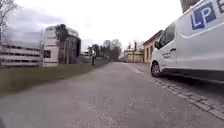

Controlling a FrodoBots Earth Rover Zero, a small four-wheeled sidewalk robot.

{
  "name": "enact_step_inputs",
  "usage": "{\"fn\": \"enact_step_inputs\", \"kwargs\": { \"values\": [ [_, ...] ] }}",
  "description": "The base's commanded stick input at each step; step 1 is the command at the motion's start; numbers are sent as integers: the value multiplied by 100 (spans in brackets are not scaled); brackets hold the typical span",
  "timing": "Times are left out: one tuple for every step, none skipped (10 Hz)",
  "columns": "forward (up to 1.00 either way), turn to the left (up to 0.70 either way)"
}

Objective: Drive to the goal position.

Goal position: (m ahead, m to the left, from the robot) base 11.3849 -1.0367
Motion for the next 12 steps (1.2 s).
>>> {"fn": "enact_step_inputs", "kwargs": {
  "values": [
    [100,0],
    [100,0],
    [100,0],
    [100,0],
    [100,0],
    [100,0],
    [100,0],
    [100,0],
    [100,0],
    [100,0],
    [100,0],
    [100,0]
  ]
}}
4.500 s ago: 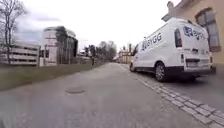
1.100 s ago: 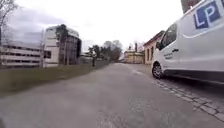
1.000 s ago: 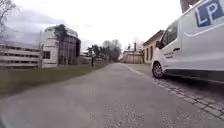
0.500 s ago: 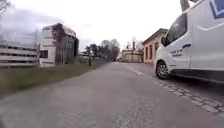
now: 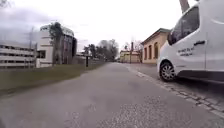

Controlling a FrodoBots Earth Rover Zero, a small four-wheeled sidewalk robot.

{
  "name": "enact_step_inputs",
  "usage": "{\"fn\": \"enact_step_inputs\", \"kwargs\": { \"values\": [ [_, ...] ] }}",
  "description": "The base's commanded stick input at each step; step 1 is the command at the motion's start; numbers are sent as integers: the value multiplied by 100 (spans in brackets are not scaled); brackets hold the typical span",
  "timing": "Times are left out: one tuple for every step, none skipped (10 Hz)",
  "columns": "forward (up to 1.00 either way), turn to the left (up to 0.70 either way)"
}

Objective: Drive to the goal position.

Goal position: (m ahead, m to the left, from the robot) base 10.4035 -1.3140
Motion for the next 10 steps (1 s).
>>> {"fn": "enact_step_inputs", "kwargs": {
  "values": [
    [100,0],
    [100,0],
    [100,0],
    [100,0],
    [100,0],
    [100,0],
    [100,0],
    [100,0],
    [100,0],
    [100,0]
  ]
}}
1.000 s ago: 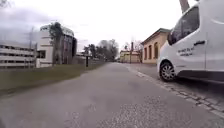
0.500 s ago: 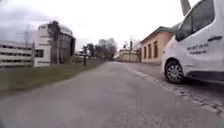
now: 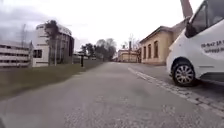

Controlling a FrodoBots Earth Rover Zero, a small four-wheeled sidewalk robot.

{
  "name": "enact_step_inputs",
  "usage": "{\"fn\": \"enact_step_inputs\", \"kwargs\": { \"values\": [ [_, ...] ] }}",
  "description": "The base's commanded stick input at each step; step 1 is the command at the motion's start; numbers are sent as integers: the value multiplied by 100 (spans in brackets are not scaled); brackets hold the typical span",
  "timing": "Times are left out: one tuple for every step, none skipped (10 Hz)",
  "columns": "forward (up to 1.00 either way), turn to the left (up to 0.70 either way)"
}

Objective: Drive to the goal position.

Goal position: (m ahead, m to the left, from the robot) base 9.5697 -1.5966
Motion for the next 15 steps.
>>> {"fn": "enact_step_inputs", "kwargs": {
  "values": [
    [100,0],
    [100,0],
    [100,0],
    [100,0],
    [100,0],
    [100,0],
    [100,0],
    [100,0],
    [100,0],
    [100,0],
    [100,0],
    [100,0],
    [100,0],
    [100,0],
    [100,0]
  ]
}}
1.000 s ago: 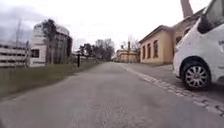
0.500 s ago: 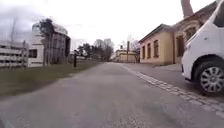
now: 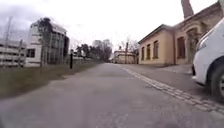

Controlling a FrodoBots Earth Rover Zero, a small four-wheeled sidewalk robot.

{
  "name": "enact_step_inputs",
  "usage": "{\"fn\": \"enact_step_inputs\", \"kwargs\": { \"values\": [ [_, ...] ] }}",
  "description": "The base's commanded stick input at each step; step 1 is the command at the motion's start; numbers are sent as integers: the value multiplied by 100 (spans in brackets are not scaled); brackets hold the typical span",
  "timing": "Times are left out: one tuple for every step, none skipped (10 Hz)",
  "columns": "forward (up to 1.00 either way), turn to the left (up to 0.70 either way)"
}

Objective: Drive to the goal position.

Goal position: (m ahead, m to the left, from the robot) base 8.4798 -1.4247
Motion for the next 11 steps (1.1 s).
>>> {"fn": "enact_step_inputs", "kwargs": {
  "values": [
    [100,0],
    [100,7],
    [100,29],
    [100,40],
    [100,40],
    [100,25],
    [100,0],
    [100,0],
    [100,0],
    [100,0],
    [100,0]
  ]
}}
